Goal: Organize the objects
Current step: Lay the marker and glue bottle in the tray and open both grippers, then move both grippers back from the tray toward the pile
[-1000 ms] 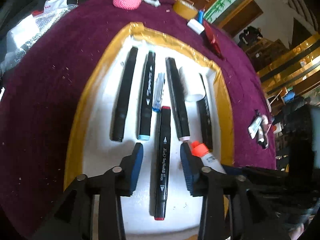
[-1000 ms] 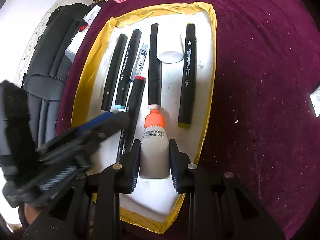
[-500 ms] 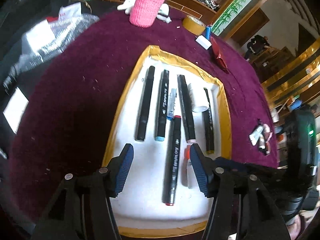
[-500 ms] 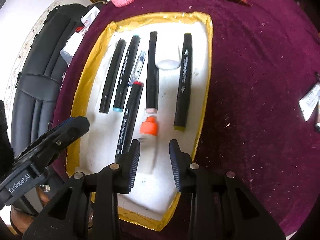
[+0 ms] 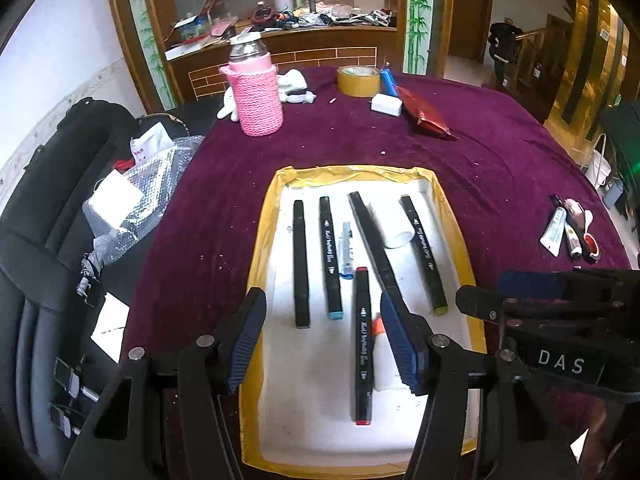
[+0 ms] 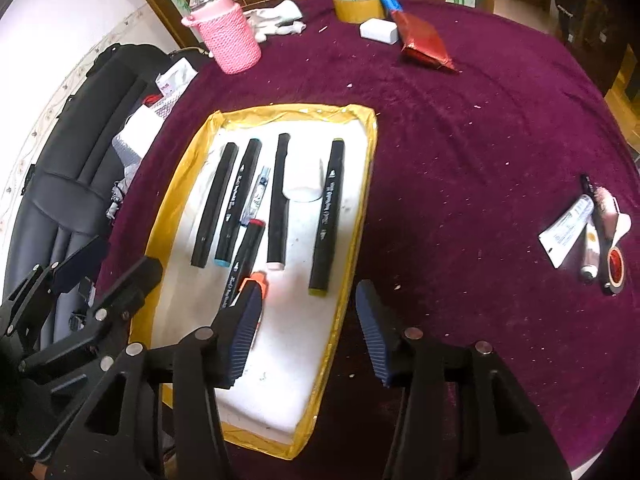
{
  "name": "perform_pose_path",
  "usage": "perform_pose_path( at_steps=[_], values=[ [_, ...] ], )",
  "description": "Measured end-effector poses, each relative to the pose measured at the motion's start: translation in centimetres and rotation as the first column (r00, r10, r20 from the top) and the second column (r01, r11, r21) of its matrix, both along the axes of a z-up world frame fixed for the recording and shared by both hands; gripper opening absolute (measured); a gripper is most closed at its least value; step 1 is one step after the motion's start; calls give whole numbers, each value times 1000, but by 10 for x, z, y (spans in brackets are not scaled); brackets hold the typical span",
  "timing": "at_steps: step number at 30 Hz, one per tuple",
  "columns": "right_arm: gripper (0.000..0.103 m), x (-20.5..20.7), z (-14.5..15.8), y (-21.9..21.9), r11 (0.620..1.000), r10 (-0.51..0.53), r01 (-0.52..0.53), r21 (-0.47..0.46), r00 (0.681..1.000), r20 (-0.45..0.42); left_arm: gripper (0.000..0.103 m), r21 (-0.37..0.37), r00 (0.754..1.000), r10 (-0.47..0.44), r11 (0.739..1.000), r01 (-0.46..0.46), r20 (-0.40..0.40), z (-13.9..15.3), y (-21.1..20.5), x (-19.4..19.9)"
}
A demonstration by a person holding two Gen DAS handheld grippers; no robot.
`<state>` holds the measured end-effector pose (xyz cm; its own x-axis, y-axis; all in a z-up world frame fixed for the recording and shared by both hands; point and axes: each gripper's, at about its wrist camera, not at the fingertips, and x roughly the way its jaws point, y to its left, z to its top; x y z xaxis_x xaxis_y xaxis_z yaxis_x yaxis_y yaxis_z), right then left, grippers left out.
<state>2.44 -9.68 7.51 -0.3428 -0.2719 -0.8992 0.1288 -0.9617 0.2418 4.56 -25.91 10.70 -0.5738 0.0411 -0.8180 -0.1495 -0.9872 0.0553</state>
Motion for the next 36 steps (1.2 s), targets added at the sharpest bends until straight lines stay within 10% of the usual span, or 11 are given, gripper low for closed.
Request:
perform_pose_path(
  at_steps=[36],
  values=[
    [48,6,-17,153,989,-137,139,-48,989,53,54,-47,992,-65,996,70,112,-17,136,10]
  ],
)
